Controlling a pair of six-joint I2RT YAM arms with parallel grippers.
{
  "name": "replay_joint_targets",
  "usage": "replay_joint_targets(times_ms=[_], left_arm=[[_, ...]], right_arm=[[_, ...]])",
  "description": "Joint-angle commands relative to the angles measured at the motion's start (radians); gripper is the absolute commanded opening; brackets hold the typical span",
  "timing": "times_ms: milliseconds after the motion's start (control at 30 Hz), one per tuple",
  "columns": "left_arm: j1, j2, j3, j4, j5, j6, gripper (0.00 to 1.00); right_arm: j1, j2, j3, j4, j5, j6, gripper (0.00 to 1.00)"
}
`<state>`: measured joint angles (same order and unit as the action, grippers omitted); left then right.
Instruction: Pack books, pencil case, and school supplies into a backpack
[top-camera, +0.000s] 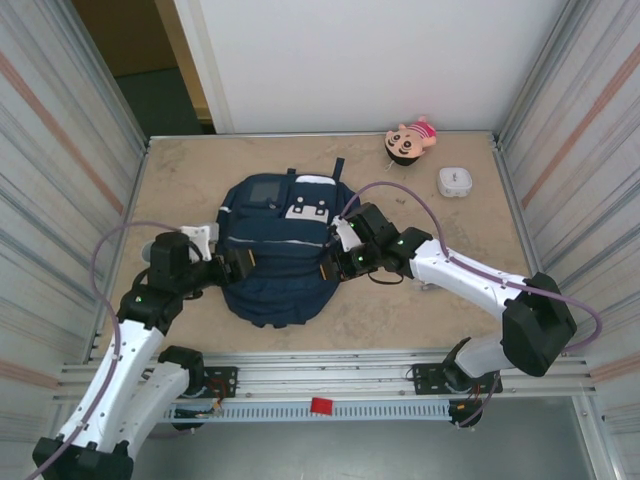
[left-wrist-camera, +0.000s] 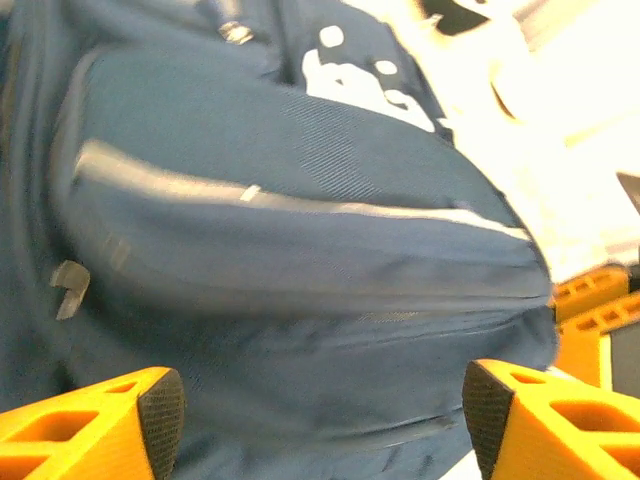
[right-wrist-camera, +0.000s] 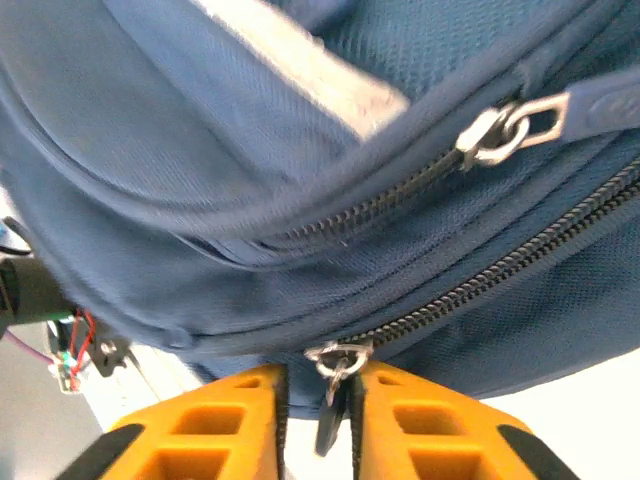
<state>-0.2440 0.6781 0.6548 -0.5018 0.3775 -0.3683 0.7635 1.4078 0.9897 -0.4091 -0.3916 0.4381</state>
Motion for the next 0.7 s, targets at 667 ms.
replay_joint_targets(times_ms=[667], left_arm=[[-0.55,0.429,0.197,0.044,-0.313,1.183,0.87]], right_arm=[[-0.192,-0.412,-0.348,0.317,-0.002,0.284,0.51]])
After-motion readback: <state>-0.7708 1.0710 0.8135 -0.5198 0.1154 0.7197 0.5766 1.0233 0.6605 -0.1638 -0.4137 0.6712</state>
